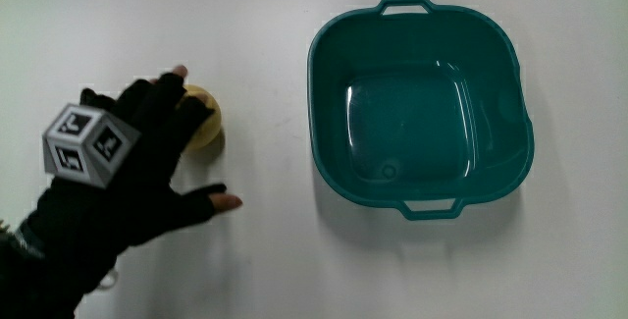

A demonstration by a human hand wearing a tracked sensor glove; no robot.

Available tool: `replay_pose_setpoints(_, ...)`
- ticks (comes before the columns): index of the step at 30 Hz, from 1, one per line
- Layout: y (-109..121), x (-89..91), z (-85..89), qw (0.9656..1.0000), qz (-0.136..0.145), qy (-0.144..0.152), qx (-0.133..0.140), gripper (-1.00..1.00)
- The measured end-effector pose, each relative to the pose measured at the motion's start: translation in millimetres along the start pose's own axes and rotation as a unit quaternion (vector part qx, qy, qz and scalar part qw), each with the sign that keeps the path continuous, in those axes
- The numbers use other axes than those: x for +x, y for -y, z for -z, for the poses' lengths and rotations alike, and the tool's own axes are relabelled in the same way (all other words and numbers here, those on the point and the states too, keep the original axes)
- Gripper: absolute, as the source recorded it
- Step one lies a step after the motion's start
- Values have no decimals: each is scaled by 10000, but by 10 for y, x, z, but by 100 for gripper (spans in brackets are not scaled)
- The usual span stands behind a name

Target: Place pear on desk

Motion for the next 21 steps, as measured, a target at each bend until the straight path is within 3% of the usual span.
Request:
replay_pose_setpoints(3, 15, -145, 97, 9992, -249, 284, -106, 0)
replay_pose_setpoints(4, 45, -153, 99, 9996, -236, 86, -92, 0)
replay_pose_setpoints(5, 37, -203, 143, 9996, -234, 92, -135, 0)
replay_pose_setpoints(6, 41, -250, 184, 9992, -301, 233, -135, 0)
replay_pose_setpoints(7, 50, -265, 204, 9990, -381, 144, -177, 0)
replay_pose_setpoints(8, 22, -325, 261, 9991, -302, 255, -143, 0)
replay_pose_setpoints(9, 26, -352, 284, 9981, -472, 288, -270, 0)
replay_pose_setpoints(10, 13, -391, 326, 9989, -379, 255, -124, 0)
replay_pose_setpoints(12, 8, -438, 377, 9978, -525, 303, -281, 0)
replay_pose_setpoints(21, -54, -673, 649, 9963, -644, 448, -341, 0)
